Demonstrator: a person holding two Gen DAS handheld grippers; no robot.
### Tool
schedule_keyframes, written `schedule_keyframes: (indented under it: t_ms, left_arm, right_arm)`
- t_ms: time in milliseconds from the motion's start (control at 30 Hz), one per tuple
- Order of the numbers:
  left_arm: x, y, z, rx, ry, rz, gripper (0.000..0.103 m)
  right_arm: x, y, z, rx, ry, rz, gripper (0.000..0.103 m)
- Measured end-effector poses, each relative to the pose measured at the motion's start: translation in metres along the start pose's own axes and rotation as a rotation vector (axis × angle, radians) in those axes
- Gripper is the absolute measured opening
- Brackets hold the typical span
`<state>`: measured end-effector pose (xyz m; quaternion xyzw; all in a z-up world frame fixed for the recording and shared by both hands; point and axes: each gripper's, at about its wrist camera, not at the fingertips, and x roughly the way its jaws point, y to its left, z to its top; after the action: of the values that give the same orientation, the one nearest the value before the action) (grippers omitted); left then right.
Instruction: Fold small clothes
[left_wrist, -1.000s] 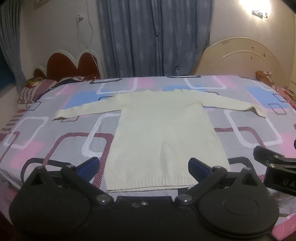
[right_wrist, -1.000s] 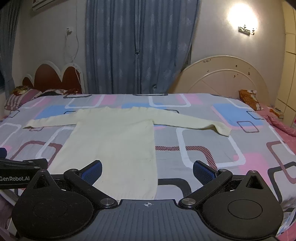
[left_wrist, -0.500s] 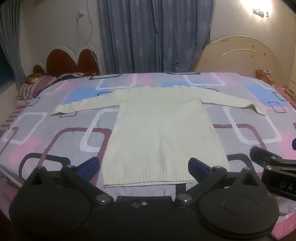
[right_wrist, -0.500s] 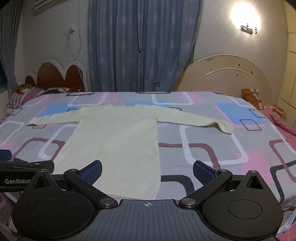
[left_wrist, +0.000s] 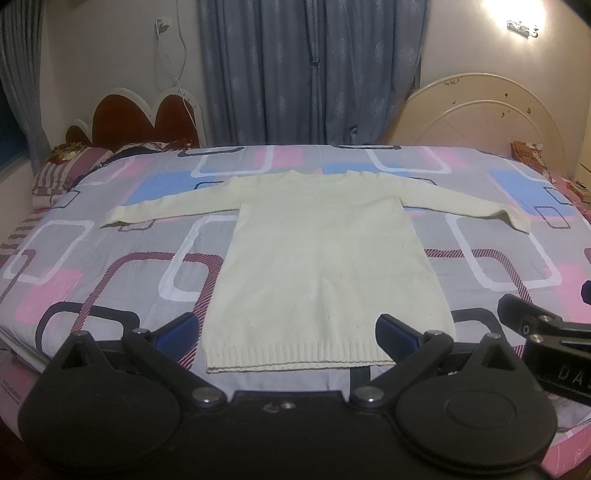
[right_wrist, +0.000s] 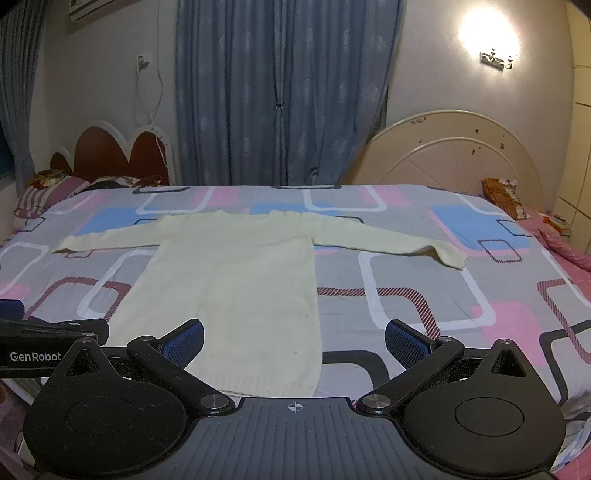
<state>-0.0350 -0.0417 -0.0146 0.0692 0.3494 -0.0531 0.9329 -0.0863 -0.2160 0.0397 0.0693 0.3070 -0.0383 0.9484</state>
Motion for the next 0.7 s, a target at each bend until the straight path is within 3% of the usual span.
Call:
schedule_keyframes:
  t_ms: [700]
  left_arm:
    - [0.0075,0.0051,0.0019,-0.018,0.015,-0.004,0.102]
  right_arm:
    - [0.0036,0.0019,0.0005,-0.002,0.007,-0.011,0.103]
